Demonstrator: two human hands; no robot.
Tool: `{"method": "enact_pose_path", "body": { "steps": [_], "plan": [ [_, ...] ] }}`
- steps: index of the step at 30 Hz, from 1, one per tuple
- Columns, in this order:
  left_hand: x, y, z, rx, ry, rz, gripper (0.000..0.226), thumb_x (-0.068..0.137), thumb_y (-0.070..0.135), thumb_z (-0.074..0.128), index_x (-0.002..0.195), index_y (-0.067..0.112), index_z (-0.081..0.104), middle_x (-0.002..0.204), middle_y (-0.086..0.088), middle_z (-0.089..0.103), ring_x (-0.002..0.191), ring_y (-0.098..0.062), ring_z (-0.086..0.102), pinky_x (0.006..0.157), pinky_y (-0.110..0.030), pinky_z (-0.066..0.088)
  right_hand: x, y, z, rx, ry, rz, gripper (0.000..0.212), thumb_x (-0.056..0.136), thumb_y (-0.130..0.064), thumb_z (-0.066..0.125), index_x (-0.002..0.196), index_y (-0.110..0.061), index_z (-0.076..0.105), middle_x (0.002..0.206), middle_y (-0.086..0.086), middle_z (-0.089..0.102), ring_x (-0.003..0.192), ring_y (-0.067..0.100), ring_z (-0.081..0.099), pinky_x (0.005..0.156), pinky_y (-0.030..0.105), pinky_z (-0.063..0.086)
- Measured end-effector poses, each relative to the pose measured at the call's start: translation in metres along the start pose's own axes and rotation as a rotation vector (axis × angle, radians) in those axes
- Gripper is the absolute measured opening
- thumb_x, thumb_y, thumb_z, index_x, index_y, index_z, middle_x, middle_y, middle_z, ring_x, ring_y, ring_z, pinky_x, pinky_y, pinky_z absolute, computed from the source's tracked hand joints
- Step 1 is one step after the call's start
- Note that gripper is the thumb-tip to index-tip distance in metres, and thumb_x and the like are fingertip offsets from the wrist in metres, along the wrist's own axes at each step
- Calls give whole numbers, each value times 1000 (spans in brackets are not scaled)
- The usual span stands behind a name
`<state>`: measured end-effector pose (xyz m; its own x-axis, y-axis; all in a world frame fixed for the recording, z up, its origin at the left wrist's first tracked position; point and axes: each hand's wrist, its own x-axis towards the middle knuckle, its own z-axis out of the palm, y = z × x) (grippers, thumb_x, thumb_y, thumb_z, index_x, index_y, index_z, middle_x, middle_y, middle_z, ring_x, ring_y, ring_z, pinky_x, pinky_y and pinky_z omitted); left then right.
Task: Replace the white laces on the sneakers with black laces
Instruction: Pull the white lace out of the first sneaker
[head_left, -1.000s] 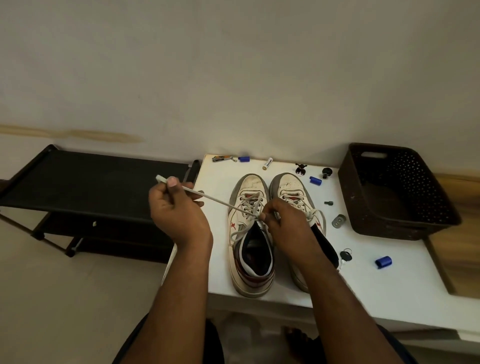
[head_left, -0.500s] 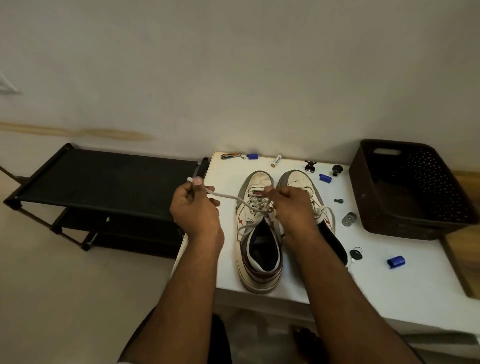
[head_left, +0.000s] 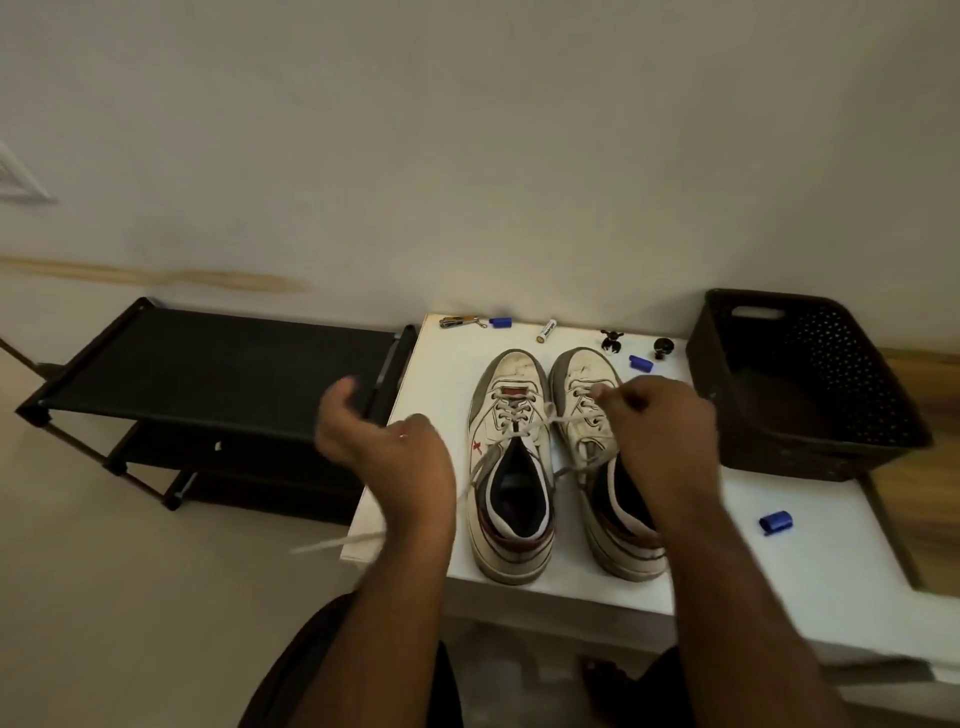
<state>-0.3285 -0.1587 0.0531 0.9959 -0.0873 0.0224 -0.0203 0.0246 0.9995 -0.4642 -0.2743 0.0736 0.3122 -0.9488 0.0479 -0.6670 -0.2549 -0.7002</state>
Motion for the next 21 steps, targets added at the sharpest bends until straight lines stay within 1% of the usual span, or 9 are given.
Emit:
{"method": "enact_pose_path", "body": {
  "steps": [2, 4, 6, 8, 10, 12, 16, 19, 21],
  "plan": [
    [-6, -2, 5, 267, -362, 115, 50, 82, -8, 60, 116, 26, 50, 125, -2, 45, 99, -17, 58, 61, -12, 48, -10, -13, 18, 42, -153, -18, 21, 88, -38, 65, 86, -18, 72, 81, -1, 69, 72, 11, 61, 67, 25, 48],
    [-2, -4, 8, 498, -650, 53, 42, 84, 2, 65, 114, 27, 51, 119, -2, 47, 99, -18, 58, 53, -10, 46, -15, -13, 38, 5, -316, -6, 18, 84, -36, 69, 86, -19, 66, 88, -1, 66, 79, 13, 61, 69, 27, 49],
    [4, -7, 9, 586, -830, -74, 46, 84, 7, 69, 120, 26, 47, 112, -4, 52, 97, -17, 59, 57, -12, 48, -15, -12, 49, 11, -384, 33, 21, 80, -32, 73, 91, -18, 60, 91, 1, 64, 84, 16, 61, 75, 34, 53],
    [5, -11, 9, 641, -938, -94, 59, 83, 5, 69, 130, 27, 40, 98, -3, 58, 87, -15, 61, 68, -20, 52, -11, -11, 53, 56, -394, 45, 28, 76, -26, 76, 92, -18, 56, 89, 2, 64, 82, 18, 62, 71, 34, 53],
    [6, -16, 13, 708, -948, -32, 75, 80, 6, 71, 140, 30, 32, 108, -4, 63, 94, -20, 63, 81, -31, 55, -7, -9, 53, 111, -397, 27, 31, 74, -18, 78, 92, -18, 54, 84, 2, 64, 77, 17, 63, 63, 29, 50],
    [6, -21, 19, 762, -877, 51, 82, 77, 14, 75, 143, 32, 30, 122, -5, 62, 106, -26, 63, 91, -42, 54, -3, -8, 53, 132, -402, 3, 30, 75, -11, 76, 92, -19, 52, 78, 0, 63, 73, 17, 63, 61, 28, 49],
    [4, -24, 18, 792, -768, 103, 67, 78, 15, 75, 130, 36, 38, 115, -4, 64, 98, -26, 64, 83, -42, 57, -1, -5, 53, 58, -381, -53, 26, 83, -5, 65, 94, -19, 46, 81, 3, 62, 78, 21, 62, 66, 32, 49],
    [16, -23, 5, 746, -646, 37, 51, 80, 11, 74, 115, 32, 43, 96, -5, 64, 84, -22, 64, 76, -42, 58, 0, 0, 45, -121, -288, -86, 23, 89, -4, 52, 107, -16, 46, 96, 9, 63, 90, 27, 60, 73, 35, 48],
    [20, -24, -1, 719, -633, 0, 46, 81, 11, 73, 111, 31, 44, 91, -9, 66, 80, -23, 65, 72, -40, 58, -1, 2, 41, -148, -253, -83, 27, 90, -3, 49, 113, -15, 45, 99, 10, 62, 93, 29, 59, 73, 33, 44]
  ]
}}
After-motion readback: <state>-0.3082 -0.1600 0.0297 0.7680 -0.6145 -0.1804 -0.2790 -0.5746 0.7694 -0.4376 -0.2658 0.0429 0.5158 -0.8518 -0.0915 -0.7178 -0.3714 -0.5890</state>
